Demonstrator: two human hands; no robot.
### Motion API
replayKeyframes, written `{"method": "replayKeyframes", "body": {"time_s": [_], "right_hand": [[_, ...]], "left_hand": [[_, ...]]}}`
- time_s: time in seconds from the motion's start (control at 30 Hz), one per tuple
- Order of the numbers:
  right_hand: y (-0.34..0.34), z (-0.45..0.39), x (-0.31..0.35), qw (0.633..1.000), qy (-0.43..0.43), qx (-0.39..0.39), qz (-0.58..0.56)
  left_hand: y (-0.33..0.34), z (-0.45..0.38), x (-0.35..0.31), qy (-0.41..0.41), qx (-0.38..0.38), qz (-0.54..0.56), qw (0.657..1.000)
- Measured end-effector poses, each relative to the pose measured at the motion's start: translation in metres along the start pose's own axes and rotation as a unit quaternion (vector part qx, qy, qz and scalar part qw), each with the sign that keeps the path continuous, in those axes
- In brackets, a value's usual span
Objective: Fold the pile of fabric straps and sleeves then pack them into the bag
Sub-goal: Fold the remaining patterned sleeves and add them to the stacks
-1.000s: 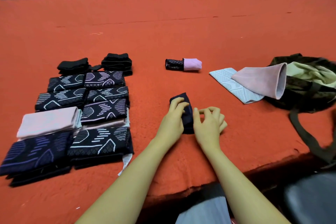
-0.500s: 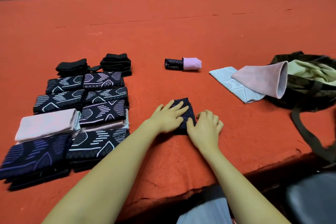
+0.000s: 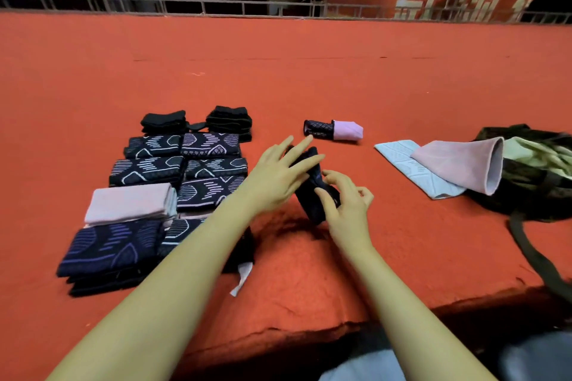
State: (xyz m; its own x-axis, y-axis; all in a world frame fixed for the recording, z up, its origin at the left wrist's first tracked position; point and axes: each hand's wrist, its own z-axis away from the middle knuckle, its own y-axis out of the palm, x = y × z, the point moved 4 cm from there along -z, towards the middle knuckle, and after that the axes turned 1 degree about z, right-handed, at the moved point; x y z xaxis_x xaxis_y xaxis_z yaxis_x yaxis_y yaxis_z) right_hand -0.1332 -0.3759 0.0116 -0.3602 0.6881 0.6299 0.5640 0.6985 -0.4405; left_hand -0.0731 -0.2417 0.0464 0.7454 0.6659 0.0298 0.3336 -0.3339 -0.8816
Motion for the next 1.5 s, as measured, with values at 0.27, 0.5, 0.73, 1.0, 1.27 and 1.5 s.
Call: {"method": "replayKeyframes", "body": {"time_s": [0.27, 0.5, 0.73, 1.0, 1.27, 1.5], "right_hand": [[0.029, -0.003, 0.081, 0.99, -0.139, 0.003, -0.013], [0.08, 0.014, 0.144, 0.965, -0.262, 0.004, 0.028], [0.132, 0.04, 0.195, 0.936, -0.353, 0.012, 0.01], [0.168, 0.064, 0.193, 0.926, -0.322, 0.195, 0.028], [0.17, 0.072, 0.176, 0.899, -0.342, 0.238, 0.134], [0.166, 0.074, 0.185, 0.905, -0.39, 0.079, 0.15]], "left_hand": [[-0.065, 0.069, 0.044, -0.007, -0.125, -0.081, 0.989], [-0.102, 0.163, 0.064, -0.029, -0.273, -0.068, 0.959], [-0.123, 0.243, 0.088, -0.053, -0.327, -0.144, 0.933], [-0.102, 0.288, 0.103, -0.07, -0.171, -0.123, 0.975], [-0.081, 0.285, 0.104, -0.188, -0.039, -0.147, 0.97], [-0.094, 0.275, 0.113, -0.12, -0.088, -0.208, 0.967]]}}
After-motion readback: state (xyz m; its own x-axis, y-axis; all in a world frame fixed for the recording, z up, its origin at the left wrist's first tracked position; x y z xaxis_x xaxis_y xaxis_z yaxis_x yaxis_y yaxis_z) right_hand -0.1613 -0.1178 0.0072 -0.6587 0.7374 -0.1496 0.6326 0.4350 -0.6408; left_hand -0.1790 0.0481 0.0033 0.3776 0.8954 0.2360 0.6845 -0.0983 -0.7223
